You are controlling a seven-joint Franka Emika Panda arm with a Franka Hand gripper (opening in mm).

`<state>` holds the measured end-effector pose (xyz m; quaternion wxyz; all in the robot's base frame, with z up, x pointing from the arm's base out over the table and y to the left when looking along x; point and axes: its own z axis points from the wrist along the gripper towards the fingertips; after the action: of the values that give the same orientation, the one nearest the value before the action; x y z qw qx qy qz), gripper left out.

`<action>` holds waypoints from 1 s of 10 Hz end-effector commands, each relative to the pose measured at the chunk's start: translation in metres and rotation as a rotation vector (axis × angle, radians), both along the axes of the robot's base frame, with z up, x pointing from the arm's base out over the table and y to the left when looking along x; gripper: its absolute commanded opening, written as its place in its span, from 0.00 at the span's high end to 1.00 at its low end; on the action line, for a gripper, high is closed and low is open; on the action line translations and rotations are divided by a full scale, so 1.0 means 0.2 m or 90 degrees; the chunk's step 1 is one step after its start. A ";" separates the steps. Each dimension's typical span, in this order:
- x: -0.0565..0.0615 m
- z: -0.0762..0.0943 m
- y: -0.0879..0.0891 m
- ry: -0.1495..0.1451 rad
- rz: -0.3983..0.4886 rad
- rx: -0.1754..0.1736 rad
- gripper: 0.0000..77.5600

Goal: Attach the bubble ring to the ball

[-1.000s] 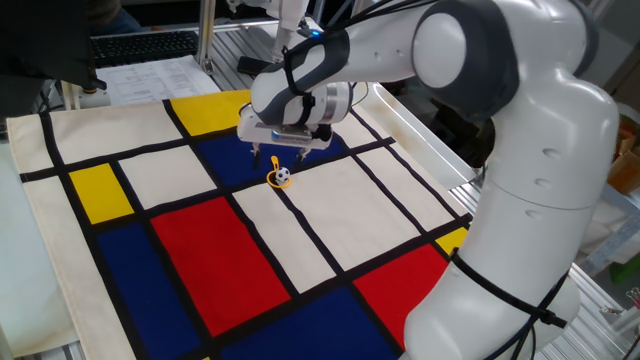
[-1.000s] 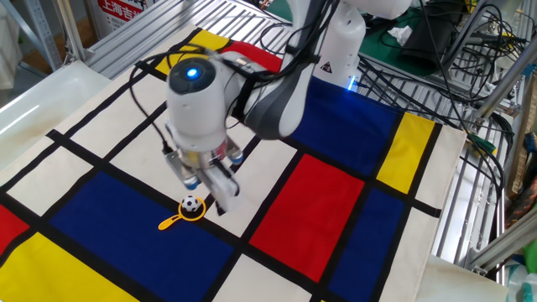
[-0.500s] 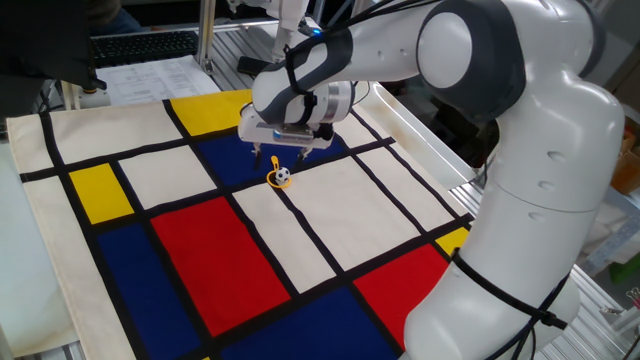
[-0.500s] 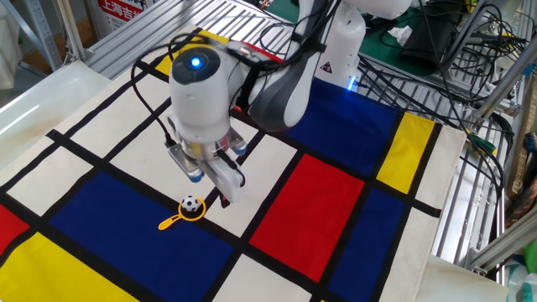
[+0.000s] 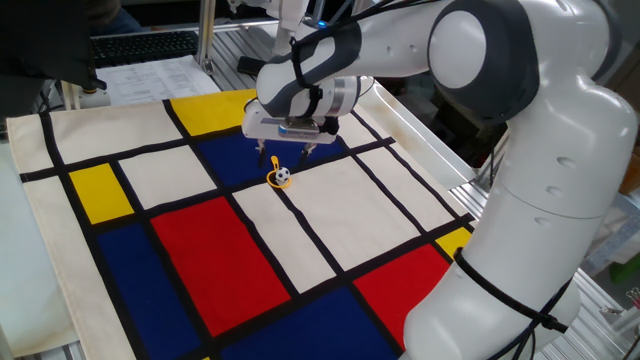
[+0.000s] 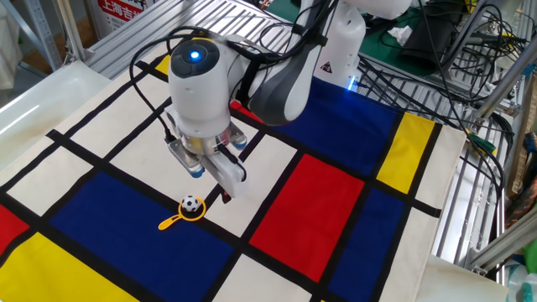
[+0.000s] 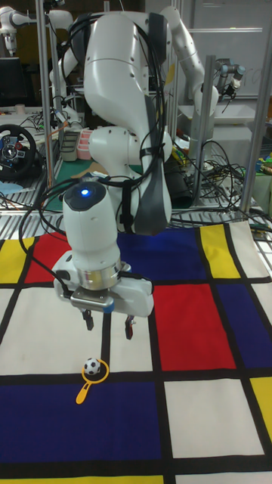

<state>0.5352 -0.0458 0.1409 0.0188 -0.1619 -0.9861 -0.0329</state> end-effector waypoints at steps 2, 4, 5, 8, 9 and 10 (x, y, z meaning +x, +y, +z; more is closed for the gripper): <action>-0.07 0.02 -0.01 -0.004 0.016 0.000 0.00; -0.14 0.01 0.02 -0.006 0.028 0.002 0.00; -0.17 0.01 0.04 -0.005 0.028 0.003 0.00; -0.22 0.03 0.08 -0.003 0.023 0.004 0.00; -0.23 0.03 0.08 -0.004 0.025 0.003 0.00; -0.23 0.03 0.08 -0.004 0.025 0.003 0.00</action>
<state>0.5029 -0.0384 0.1426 0.0203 -0.1453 -0.9886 -0.0342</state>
